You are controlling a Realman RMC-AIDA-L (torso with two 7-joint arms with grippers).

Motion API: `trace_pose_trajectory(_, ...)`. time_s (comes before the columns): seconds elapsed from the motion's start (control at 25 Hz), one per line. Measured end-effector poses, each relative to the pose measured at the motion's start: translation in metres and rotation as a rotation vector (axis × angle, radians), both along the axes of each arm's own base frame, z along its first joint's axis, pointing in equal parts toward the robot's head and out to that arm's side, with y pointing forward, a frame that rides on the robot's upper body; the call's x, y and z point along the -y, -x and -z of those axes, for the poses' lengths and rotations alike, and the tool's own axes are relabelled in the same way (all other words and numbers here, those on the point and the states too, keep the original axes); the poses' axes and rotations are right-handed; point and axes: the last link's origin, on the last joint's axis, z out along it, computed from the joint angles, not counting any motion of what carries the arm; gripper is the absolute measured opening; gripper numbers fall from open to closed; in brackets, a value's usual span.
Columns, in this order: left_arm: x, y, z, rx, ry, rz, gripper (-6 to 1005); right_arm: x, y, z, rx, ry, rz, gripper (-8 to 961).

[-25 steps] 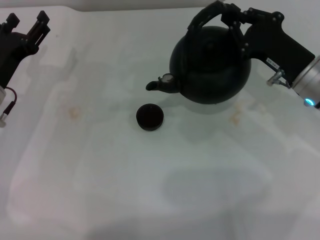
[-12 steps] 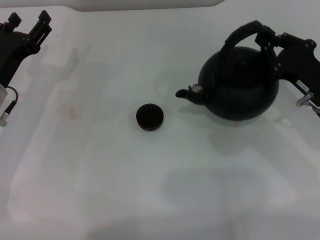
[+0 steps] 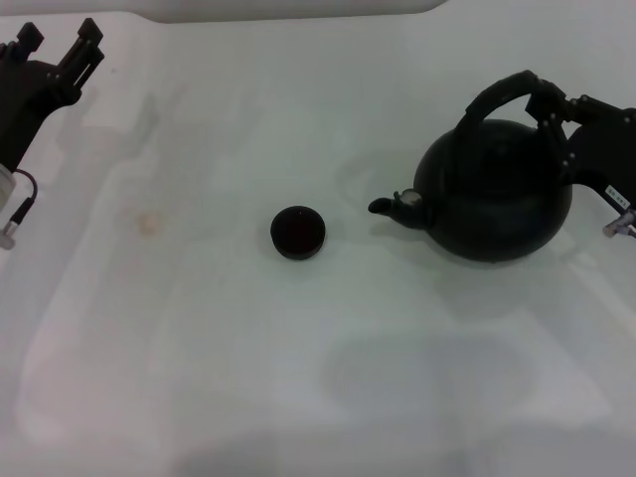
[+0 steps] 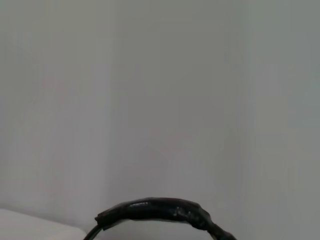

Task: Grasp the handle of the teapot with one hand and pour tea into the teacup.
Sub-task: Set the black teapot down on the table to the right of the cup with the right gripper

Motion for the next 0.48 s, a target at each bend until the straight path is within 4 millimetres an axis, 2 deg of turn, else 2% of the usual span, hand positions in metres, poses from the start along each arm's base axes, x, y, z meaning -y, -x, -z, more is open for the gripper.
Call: trace_pose_trajectory(0.48,-0.0007,-0.0002,0.0,-0.002,0.002,0.002,834,0.0,-0.0046,0.0019,0.007,0.011,0.03,117)
